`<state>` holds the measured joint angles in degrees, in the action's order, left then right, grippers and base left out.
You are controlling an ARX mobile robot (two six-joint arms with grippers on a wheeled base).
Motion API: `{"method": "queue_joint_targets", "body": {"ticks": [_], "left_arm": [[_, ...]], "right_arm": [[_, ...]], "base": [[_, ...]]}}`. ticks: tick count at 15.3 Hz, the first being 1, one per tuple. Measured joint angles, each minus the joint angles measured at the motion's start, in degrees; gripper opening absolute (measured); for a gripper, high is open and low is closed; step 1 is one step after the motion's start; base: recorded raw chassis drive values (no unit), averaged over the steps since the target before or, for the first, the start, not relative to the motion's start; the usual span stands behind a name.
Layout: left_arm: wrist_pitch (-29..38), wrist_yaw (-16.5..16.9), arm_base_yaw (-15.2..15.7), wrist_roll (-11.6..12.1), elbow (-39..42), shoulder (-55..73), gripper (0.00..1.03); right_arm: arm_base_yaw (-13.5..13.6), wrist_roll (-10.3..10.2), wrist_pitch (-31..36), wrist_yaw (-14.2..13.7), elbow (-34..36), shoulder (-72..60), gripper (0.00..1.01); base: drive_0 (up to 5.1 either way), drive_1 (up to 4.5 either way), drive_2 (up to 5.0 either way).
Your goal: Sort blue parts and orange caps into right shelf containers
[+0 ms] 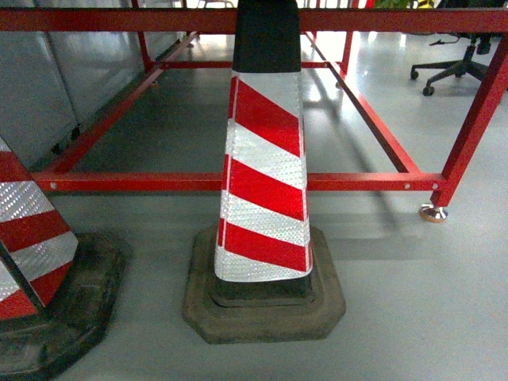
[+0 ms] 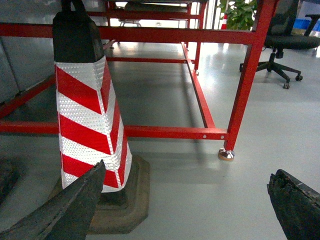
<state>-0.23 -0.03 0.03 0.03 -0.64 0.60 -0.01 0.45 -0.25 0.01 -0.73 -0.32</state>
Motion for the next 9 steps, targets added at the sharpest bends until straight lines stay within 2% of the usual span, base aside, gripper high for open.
{"method": "queue_joint_targets", "body": {"ticks": [9], "left_arm": [[0.0,0.0,0.0,0.0,0.0,0.0,0.98]], "right_arm": [[0.0,0.0,0.0,0.0,0.0,0.0,0.98]], "base": [[0.0,0.00,0.0]]}}
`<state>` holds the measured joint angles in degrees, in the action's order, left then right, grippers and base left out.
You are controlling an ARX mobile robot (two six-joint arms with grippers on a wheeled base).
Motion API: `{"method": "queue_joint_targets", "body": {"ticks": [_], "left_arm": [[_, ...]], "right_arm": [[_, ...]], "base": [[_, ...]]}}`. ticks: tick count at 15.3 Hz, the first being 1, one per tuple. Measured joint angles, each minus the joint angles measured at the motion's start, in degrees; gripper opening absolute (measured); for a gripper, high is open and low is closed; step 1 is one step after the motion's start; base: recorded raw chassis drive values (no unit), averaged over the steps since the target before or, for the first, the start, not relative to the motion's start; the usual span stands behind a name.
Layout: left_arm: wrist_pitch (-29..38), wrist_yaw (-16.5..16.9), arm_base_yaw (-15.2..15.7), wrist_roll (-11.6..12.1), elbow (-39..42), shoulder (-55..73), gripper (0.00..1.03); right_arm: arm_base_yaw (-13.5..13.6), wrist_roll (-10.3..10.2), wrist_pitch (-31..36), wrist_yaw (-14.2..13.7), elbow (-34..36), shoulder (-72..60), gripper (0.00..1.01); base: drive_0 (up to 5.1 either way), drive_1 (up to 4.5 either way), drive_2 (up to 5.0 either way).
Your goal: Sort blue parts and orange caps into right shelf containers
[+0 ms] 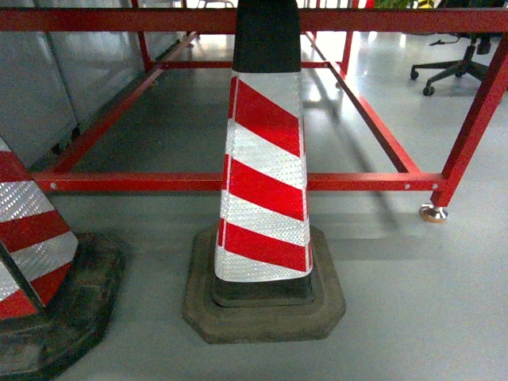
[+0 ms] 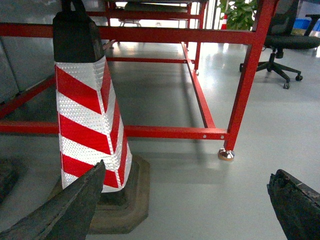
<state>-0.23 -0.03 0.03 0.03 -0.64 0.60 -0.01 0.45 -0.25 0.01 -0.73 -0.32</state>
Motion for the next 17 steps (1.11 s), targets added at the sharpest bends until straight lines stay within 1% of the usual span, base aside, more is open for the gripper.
{"method": "queue_joint_targets", "body": {"ticks": [17], "left_arm": [[0.0,0.0,0.0,0.0,0.0,0.0,0.98]], "right_arm": [[0.0,0.0,0.0,0.0,0.0,0.0,0.98]], "base": [[0.0,0.00,0.0]]}}
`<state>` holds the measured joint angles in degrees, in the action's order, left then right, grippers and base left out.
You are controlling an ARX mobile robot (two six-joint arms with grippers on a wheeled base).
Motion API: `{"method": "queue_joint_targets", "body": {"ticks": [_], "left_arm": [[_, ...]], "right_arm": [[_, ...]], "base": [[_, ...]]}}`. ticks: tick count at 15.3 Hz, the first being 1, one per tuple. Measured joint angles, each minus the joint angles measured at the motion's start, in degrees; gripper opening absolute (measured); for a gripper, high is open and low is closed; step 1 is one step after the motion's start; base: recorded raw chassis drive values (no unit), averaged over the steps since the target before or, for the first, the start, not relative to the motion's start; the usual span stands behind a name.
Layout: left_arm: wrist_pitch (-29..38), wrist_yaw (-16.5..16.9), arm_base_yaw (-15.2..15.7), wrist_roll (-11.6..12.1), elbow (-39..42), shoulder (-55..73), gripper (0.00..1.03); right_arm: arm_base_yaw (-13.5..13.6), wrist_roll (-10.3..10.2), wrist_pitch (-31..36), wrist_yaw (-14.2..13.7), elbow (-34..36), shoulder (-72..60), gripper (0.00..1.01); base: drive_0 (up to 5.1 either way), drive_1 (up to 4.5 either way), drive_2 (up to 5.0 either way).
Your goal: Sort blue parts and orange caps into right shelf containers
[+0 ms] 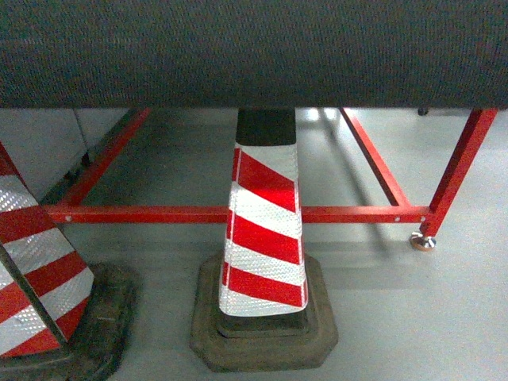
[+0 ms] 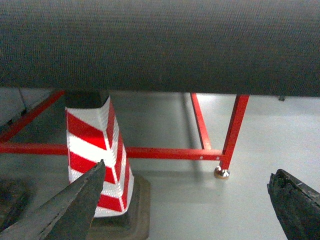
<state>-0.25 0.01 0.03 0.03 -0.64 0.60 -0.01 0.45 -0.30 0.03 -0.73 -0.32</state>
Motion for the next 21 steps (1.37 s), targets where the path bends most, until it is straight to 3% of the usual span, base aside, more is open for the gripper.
{"method": "queue_joint_targets", "body": {"ticks": [21], "left_arm": [[0.0,-0.2,0.0,0.0,0.0,0.0,0.98]], "right_arm": [[0.0,-0.5,-0.1,-0.1,0.0,0.0,0.98]], "base": [[0.0,0.00,0.0]]}}
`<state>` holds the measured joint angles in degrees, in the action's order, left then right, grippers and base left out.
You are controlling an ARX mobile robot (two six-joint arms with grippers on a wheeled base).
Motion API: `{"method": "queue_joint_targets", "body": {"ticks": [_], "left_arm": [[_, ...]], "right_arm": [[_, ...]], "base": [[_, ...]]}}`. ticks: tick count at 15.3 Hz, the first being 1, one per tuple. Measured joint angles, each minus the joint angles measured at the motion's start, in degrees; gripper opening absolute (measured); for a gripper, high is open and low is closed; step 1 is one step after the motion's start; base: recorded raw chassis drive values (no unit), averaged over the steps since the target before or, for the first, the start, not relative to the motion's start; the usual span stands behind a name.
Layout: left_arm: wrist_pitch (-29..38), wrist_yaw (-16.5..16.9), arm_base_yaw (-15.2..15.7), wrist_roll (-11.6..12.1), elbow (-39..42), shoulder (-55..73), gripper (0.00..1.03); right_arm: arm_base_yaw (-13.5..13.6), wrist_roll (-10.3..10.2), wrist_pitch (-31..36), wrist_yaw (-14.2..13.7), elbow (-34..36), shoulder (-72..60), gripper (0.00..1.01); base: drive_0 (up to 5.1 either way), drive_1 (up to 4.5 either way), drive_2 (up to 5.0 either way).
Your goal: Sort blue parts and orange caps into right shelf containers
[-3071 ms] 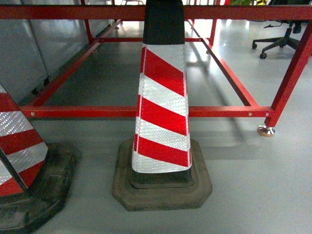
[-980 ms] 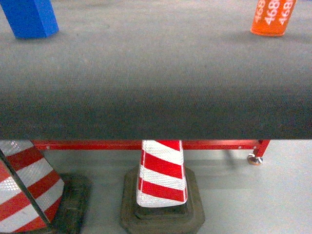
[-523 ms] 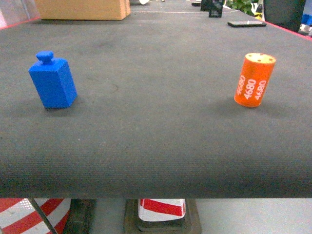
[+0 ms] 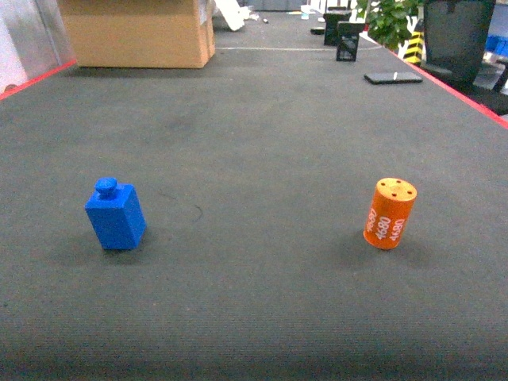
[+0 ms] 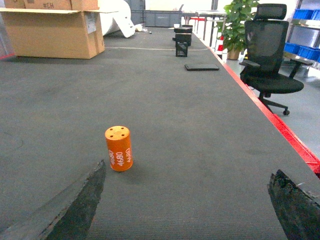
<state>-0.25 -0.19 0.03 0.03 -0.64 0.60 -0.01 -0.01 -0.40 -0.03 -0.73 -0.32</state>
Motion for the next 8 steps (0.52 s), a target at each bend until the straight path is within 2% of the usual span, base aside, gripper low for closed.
{"method": "queue_joint_targets", "body": {"ticks": [8], "left_arm": [[0.0,0.2,0.0,0.0,0.0,0.0,0.98]], "right_arm": [[0.0,0.0,0.1,0.0,0.0,0.0,0.98]], "base": [[0.0,0.00,0.0]]}}
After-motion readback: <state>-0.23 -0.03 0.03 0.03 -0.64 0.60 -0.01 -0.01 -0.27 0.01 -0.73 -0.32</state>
